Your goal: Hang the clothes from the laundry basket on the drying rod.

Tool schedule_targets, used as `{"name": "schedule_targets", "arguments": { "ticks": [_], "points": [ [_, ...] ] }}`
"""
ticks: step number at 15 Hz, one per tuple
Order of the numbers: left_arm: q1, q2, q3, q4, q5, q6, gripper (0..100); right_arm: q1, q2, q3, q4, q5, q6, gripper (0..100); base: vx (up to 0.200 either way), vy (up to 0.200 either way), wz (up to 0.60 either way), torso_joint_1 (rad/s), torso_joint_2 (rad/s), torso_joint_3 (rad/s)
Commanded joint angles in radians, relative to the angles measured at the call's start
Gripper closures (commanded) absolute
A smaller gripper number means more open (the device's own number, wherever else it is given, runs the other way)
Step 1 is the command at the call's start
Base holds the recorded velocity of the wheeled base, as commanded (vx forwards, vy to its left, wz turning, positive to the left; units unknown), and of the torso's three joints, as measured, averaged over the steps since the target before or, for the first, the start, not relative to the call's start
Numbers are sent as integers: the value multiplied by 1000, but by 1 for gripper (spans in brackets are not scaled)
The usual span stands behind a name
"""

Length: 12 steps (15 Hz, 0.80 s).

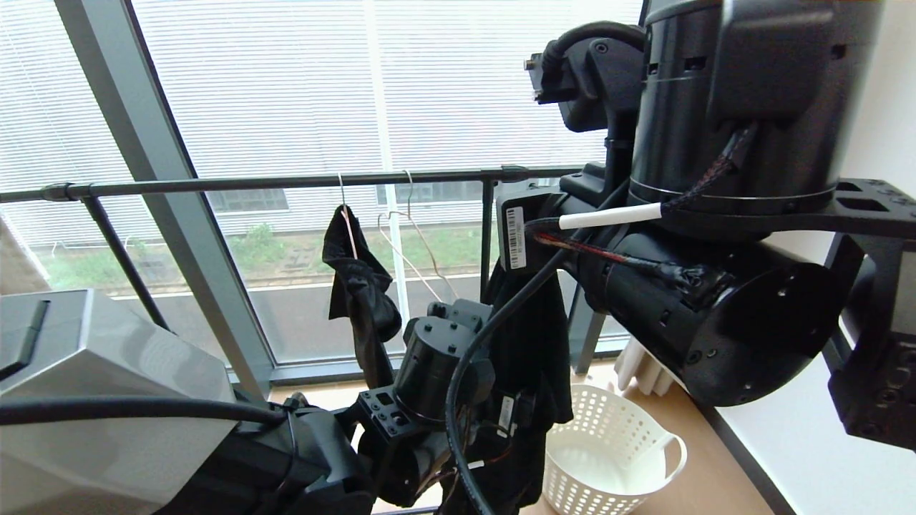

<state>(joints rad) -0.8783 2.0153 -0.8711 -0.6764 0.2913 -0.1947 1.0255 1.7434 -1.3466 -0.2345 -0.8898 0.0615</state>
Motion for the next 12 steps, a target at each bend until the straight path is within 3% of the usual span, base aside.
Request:
{"name": "schedule_targets", "arguments": {
  "ticks": [1, 10, 11, 12],
  "points": [
    [-1, -18, 38, 0, 8, 0, 0, -22, -4, 1, -2, 0, 0, 100, 0, 0, 0, 0, 0, 0],
    [-13, -217, 208, 1, 35, 4, 0, -140, -10, 3, -6, 2, 3, 100, 0, 0, 0, 0, 0, 0],
    [-13, -224, 213, 1, 40, 4, 100, -151, -10, 4, -8, 2, 4, 100, 0, 0, 0, 0, 0, 0],
    [-13, -237, 219, 1, 45, 4, 100, -162, -10, 7, -8, 2, 6, 100, 0, 0, 0, 0, 0, 0]
  ]
}}
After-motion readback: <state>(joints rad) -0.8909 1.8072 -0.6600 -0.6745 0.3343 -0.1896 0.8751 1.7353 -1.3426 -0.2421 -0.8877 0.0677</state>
